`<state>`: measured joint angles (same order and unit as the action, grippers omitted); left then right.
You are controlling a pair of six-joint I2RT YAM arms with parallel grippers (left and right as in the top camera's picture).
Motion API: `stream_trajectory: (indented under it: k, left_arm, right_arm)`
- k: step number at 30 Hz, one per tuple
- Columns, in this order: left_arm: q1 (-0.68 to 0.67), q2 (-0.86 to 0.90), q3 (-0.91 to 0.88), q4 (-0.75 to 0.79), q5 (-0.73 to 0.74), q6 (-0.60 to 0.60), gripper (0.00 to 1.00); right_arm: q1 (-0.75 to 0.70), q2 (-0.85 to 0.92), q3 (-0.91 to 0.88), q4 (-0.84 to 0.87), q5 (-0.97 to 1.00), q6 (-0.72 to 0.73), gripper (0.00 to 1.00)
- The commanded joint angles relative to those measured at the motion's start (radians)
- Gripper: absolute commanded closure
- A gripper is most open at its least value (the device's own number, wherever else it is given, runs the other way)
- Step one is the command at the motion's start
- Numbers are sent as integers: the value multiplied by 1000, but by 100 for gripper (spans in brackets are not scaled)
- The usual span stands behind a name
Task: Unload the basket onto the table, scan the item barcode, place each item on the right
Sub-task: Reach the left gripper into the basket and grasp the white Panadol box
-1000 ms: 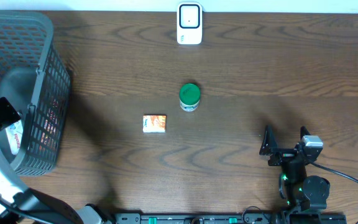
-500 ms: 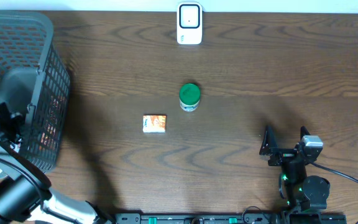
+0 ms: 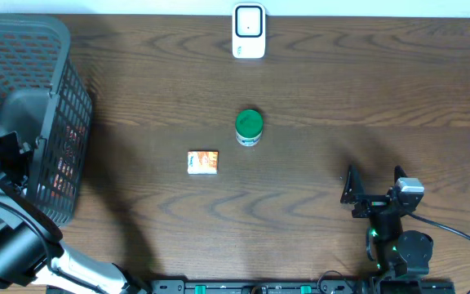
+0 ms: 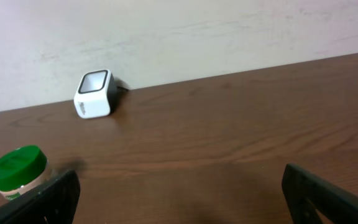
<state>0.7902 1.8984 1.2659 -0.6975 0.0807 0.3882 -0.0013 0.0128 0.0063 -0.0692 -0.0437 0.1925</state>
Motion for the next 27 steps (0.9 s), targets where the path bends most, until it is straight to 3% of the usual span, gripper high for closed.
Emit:
stream_trajectory:
  k: [1,11,18,27]
  left_arm:
    - [10,60,-13,2,-36,10,45]
    - [11,-55,-9,-11,-35,-54,45]
    - [11,-298,-2,-15,-29,-141,45]
    - [11,-620,-2,-15,123,-214,45]
  right_arm:
    - [6,-6,-1,-3,9,-14,1]
    - [6,-6,-1,-3,9,-14,1]
    - [6,-6,-1,-3,9,-14,1]
    - [6,-6,-1,-3,9,-14,1]
